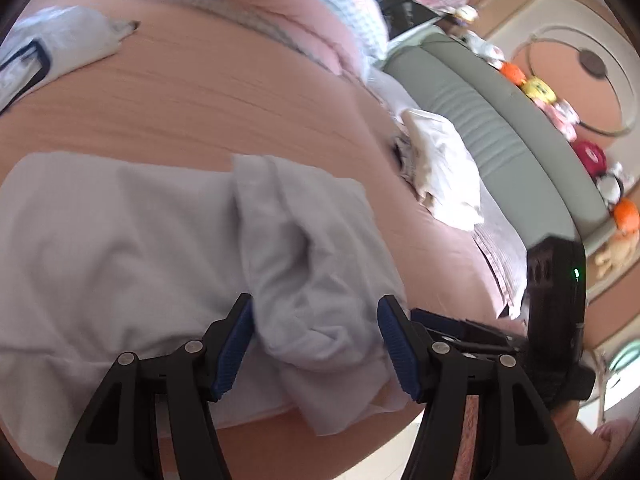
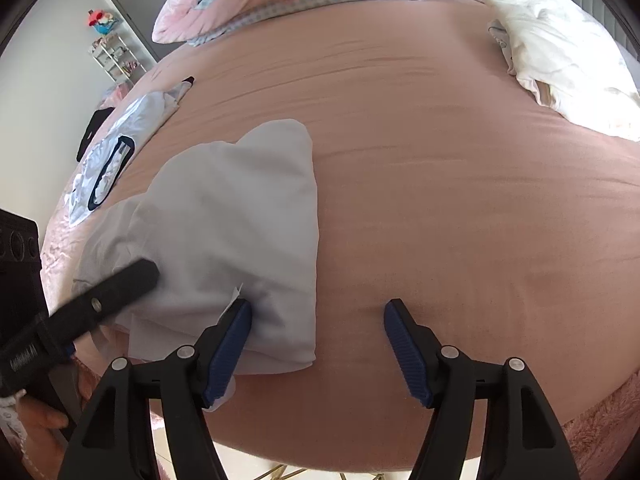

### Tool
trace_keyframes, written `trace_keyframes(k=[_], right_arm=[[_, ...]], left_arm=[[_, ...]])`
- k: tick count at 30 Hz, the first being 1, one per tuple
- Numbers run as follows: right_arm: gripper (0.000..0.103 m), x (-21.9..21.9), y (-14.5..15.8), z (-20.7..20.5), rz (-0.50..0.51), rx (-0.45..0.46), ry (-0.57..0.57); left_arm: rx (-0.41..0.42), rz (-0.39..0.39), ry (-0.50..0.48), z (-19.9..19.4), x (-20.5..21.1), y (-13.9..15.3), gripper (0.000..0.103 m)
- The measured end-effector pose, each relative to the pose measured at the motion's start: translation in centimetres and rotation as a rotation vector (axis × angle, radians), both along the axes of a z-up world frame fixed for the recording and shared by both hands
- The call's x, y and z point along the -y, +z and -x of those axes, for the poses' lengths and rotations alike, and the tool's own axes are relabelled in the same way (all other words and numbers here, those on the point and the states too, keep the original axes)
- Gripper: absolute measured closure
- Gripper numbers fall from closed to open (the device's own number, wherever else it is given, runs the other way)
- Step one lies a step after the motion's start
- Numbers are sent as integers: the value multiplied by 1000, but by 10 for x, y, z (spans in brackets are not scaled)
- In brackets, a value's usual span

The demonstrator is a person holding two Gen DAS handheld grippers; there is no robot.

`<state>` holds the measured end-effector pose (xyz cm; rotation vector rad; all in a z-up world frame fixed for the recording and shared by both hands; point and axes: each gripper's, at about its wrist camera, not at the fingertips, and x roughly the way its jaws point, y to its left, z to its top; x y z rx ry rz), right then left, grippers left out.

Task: Fold clothes

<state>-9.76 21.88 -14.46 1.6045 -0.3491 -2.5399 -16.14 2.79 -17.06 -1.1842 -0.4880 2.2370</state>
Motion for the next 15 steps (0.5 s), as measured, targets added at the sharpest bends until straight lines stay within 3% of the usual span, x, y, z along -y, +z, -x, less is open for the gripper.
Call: trace_keyframes(k=[2, 4, 7, 11, 15], right_arm=[[33, 3, 0, 2, -11, -1, -1], [33, 3, 0, 2, -8, -2, 3], [33, 1, 1, 1, 9, -12, 8], [33, 11, -2, -1, 5, -27, 64], [33, 24, 2, 0, -39, -40, 95]], left_arm=[[-47, 15, -26, -6, -5, 7, 63], [-70, -27, -19, -7, 0, 13, 71], [-26, -108, 23, -1, 13, 9, 70], [82, -133, 97, 10, 21, -10, 71], [-94, -24, 66, -6, 10, 20, 71]])
